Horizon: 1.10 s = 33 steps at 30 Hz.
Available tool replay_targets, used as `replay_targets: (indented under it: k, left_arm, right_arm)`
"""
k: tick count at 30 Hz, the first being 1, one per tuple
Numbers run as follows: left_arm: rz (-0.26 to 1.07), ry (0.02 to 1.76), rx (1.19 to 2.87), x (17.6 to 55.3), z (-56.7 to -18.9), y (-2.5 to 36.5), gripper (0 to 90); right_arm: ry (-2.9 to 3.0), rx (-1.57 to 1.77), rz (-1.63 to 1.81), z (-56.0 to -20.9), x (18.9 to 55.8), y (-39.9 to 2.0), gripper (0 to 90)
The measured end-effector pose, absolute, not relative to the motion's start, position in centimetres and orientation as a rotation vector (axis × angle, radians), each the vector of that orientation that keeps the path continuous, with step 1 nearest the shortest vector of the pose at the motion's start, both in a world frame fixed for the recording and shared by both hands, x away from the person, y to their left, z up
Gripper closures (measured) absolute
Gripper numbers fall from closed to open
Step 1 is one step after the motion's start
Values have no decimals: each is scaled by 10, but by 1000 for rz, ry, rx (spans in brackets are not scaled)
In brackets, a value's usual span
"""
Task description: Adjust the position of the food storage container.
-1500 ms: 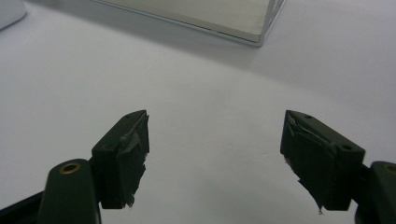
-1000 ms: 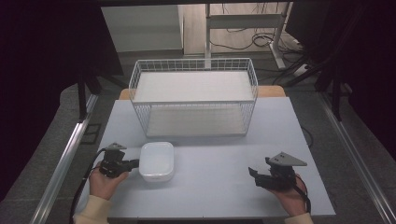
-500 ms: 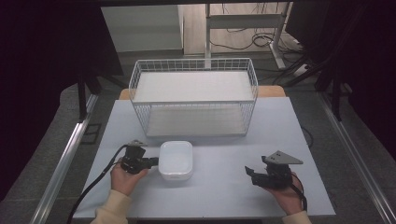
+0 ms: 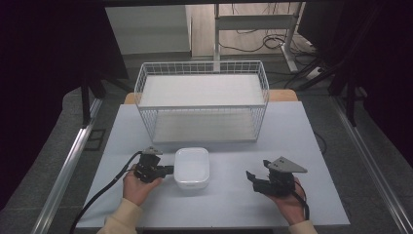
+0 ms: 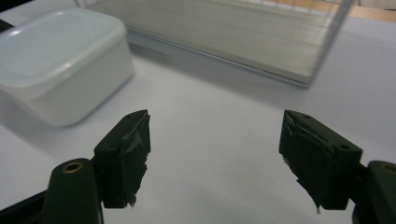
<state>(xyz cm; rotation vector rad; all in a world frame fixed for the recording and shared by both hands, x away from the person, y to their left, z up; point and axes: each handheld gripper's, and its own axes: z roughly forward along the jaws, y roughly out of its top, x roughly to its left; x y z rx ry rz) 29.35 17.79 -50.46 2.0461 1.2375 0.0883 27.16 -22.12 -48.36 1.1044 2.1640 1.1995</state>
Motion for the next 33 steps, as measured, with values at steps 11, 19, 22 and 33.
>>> replay_targets:
  k: [11, 19, 22, 33]
  left_arm:
    - [64, 1158, 2089, 297, -508, 148, 899]
    - [135, 1133, 2079, 292, -501, 156, 895]
    - [158, 1134, 2049, 285, -496, 162, 885]
    - [249, 1181, 1867, 255, -476, 180, 364]
  right_arm:
    - [2178, 1178, 1230, -469, 294, -201, 249]
    - [2173, 1134, 1271, -469, 290, -202, 248]
    - [2212, 1131, 1259, -475, 288, -207, 248]
    - [2334, 1064, 1261, -479, 288, -198, 231]
